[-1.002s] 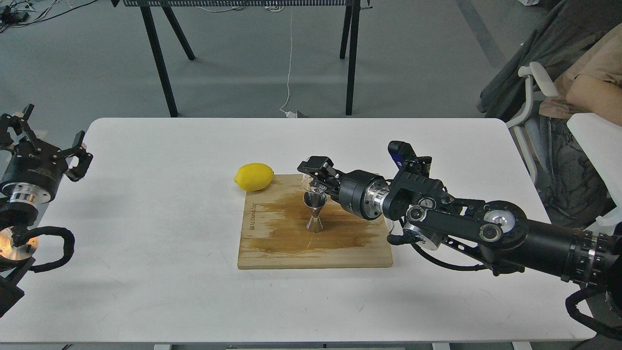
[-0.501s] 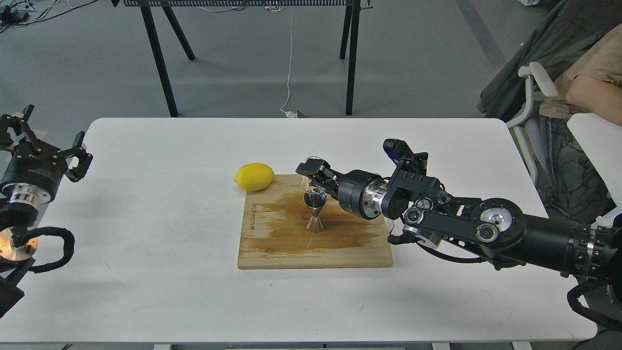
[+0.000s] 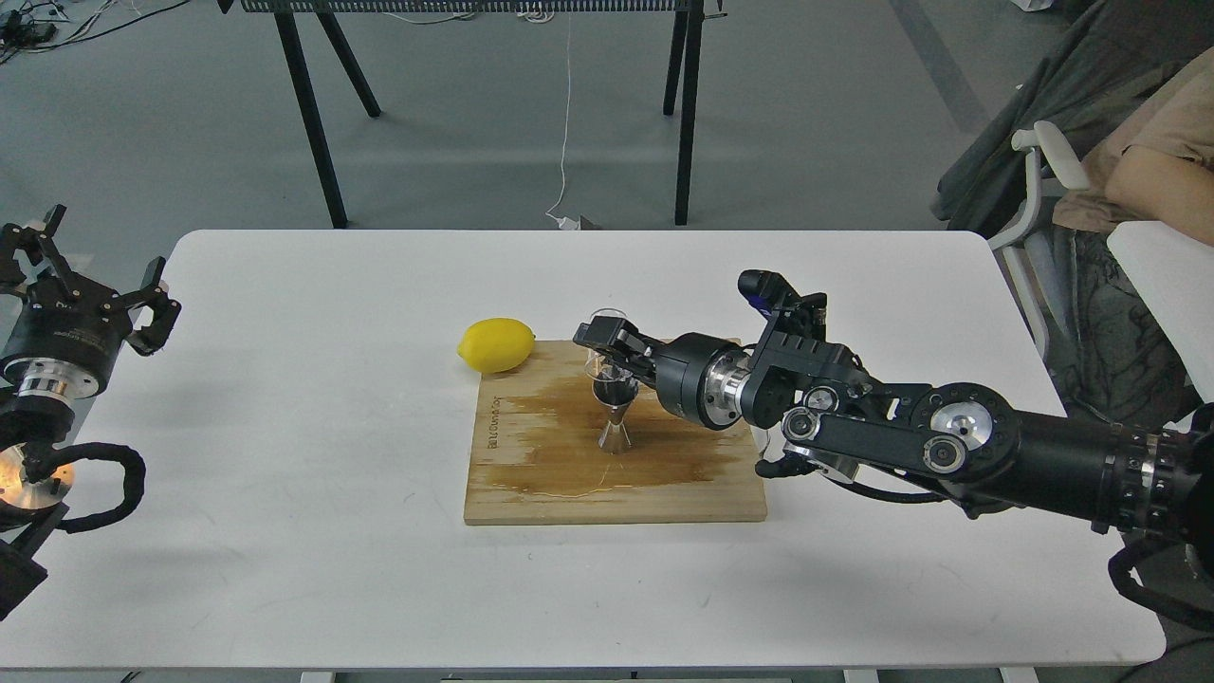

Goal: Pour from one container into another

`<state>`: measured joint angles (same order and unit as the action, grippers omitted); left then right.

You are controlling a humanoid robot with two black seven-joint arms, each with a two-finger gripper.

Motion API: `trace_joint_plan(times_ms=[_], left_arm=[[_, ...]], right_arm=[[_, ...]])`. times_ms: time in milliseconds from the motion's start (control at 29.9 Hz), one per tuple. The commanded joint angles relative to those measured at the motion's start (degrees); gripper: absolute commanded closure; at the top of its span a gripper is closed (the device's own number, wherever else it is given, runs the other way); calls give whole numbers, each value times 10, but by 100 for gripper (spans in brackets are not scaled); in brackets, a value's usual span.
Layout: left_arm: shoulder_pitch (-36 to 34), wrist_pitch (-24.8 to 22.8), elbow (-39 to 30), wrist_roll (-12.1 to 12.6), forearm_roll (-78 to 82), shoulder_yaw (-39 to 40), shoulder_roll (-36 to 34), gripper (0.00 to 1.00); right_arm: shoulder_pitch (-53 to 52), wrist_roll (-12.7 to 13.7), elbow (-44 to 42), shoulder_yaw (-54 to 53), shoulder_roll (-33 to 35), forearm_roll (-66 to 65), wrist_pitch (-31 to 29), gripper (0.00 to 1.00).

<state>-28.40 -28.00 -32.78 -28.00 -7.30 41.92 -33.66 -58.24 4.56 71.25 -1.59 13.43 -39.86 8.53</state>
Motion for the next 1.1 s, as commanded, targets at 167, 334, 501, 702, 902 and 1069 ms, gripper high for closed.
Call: trace_joint_plan(times_ms=[167,334,501,702,902,1069], left_arm=[[0,0,0,0,0,0,-2,2],[0,0,0,0,0,0,-2,2],[0,0,0,0,0,0,-2,2],[0,0,0,0,0,0,0,2],[0,0,0,0,0,0,0,2],[0,0,0,0,0,0,0,2]], right_arm=[[-4,0,-3,11,-4,-16,0,51],[-20,-2,-3,37,-4,-16,0,51],[-23,-2,-3,38,-5,-16,0,51],[-30,-2,-4,41,-5,-17,0,51],[-30,-2,-3,41,-5,-36,-8,51],[-30,-2,-3,41,-5,-36,-9,51]])
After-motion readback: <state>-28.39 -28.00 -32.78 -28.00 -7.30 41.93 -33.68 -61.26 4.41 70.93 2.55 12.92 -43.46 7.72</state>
